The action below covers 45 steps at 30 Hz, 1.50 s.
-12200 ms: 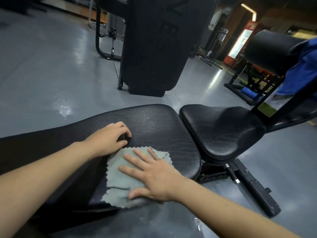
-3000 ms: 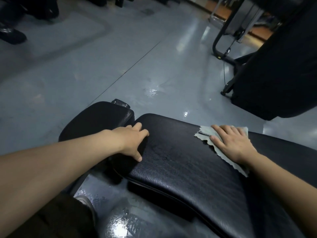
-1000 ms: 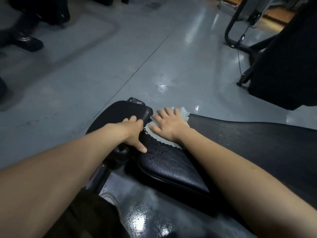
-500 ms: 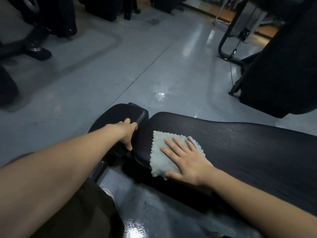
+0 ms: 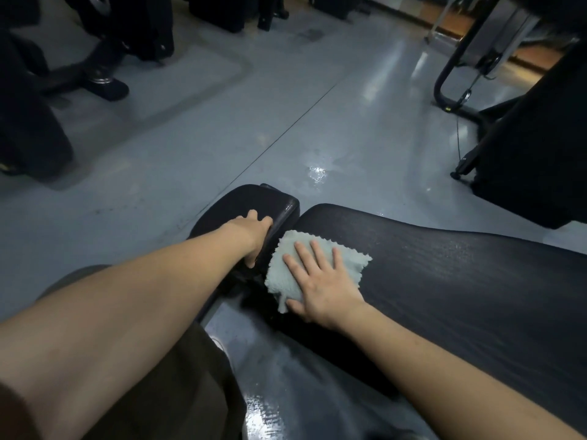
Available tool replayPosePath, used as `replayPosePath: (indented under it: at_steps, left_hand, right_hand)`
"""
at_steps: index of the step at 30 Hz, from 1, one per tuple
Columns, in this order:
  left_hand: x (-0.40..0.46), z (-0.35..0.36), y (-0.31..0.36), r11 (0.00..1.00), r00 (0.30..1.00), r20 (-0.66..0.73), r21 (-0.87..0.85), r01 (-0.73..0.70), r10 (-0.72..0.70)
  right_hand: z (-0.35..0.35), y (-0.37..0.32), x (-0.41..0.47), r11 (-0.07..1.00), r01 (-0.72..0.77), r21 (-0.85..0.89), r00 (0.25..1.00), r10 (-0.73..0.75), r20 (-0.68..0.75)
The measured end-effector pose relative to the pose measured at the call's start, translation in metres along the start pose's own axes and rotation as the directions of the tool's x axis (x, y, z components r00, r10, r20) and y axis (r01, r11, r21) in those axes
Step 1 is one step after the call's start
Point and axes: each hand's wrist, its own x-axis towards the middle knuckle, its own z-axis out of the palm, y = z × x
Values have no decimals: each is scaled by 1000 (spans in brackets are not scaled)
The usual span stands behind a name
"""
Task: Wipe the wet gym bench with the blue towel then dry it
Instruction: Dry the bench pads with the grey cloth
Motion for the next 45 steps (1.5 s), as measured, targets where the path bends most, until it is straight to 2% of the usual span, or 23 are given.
replayPosePath:
  at_steps: [4,8,11,16,23,26,30,35,39,45]
  left_hand:
    - [8,-1,-7,999,999,-1,13,36,-36]
    - [15,1,-13,1000,1000,4,-11,26,-26]
    - [18,6,-16,999,1000,-3,-30,12,-12]
    - [20,7,-19,998,1000,-1,-61,2,-2]
    - [22,3,-11,1000,1000,13,-21,8,-8]
    - [19,2,-10,1000,1000,14,-23,6,-6]
    - [17,2,-12,1000,1000,7,-25,-4,5]
    - [18,3,-12,1000,1000,0,-28,-7,7]
    - [22,5,-13,1000,1000,-4,-29,-6,6]
    - [26,10,-22,997,1000,-19,-74,-19,18]
  right_hand:
    - [-7,-17,35,996,-80,41,997,79,17]
    - [-14,-17,63,988,-84,130,996,84,12]
    - [-18,1,87,975,-87,204,995,94,-27]
    - [-17,51,106,968,-144,205,988,152,-23]
    - [-16,32,62,985,-80,150,997,81,4]
    - [-12,15,28,994,-9,113,1000,7,20]
    - [0,4,-7,992,123,-35,992,-123,-14]
    - [-1,3,13,993,116,1,993,-116,-20]
    - [-10,10,45,985,106,136,994,-107,3]
    - [-20,56,88,981,10,193,1000,-11,5]
